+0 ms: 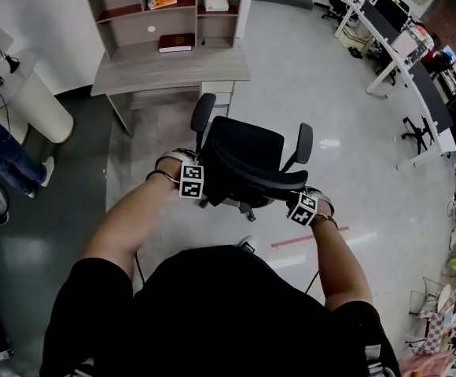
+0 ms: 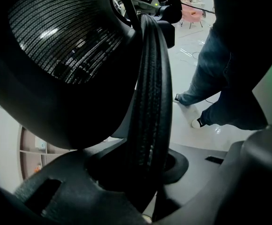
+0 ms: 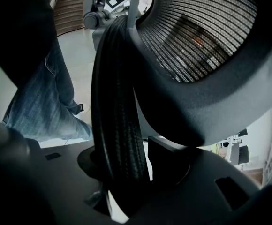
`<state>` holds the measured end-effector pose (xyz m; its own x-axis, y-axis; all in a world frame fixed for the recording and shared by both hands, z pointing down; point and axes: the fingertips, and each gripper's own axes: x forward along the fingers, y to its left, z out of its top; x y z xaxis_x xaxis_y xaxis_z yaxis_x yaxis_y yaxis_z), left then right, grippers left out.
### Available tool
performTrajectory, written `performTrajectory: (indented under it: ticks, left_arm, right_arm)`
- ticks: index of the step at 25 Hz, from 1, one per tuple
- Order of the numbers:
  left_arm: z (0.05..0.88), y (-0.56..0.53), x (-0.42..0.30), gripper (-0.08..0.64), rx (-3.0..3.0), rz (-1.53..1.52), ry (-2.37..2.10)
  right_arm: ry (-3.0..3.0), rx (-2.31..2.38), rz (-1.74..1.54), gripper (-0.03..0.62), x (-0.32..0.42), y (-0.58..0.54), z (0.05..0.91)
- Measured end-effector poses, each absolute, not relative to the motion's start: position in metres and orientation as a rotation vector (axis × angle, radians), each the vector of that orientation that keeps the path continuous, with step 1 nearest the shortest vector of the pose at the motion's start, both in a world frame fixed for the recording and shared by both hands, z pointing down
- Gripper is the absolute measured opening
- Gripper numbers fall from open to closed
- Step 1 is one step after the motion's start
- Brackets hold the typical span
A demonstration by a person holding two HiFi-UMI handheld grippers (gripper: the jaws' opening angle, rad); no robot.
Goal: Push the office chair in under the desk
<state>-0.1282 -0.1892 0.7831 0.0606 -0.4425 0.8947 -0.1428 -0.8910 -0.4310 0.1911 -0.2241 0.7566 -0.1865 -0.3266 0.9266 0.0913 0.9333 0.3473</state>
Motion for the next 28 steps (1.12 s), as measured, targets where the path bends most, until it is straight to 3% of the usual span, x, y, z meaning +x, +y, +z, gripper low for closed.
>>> performTrajectory:
  ticks: [28]
  left_arm:
    - [0.783, -0.047, -0.326, 0.126, -2.114, -1.992, 0.794]
  right_arm:
    - [-1.734, 0.029, -0.486, 0.193, -0.014, -0.128, 0.757]
